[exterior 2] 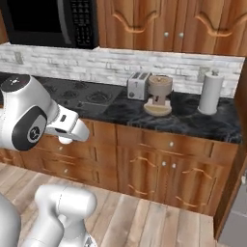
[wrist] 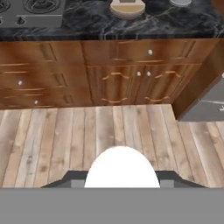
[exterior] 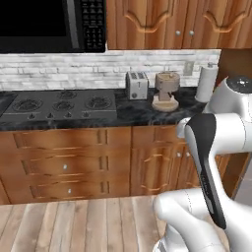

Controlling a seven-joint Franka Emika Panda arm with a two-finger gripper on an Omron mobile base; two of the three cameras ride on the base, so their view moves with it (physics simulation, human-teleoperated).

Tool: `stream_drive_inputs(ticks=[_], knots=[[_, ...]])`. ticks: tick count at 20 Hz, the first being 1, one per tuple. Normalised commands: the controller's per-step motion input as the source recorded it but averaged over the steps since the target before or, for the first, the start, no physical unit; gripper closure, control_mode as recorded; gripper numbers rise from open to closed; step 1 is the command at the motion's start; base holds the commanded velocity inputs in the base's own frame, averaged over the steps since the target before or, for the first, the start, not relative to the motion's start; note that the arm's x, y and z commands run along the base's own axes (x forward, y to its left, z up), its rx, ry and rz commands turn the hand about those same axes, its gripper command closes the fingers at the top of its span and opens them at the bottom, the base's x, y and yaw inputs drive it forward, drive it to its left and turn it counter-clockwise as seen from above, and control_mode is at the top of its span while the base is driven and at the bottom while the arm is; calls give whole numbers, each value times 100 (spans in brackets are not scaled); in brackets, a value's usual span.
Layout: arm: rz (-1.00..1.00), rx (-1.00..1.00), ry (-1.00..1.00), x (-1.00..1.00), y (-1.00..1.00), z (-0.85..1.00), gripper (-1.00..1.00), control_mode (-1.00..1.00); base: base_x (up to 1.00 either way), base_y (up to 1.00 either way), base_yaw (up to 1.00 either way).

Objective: Pick the egg and butter from the fridge and place them by the bowl for mixing.

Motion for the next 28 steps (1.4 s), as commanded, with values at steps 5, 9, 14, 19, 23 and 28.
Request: stream_drive_inputs(ticks=[5, 9, 14, 19, 23, 28], knots=[[0, 0, 0, 0, 0, 0, 100, 100, 0, 100, 0], [0, 0, 0, 0, 0, 0, 100, 100, 0, 100, 0], [0, 0, 0, 0, 0, 0, 100, 100, 0, 100, 0], [0, 0, 0, 0, 0, 0, 100, 100, 0, 100, 0], [0, 0, 0, 0, 0, 0, 100, 100, 0, 100, 0], [0, 0, 0, 0, 0, 0, 100, 100, 0, 100, 0]])
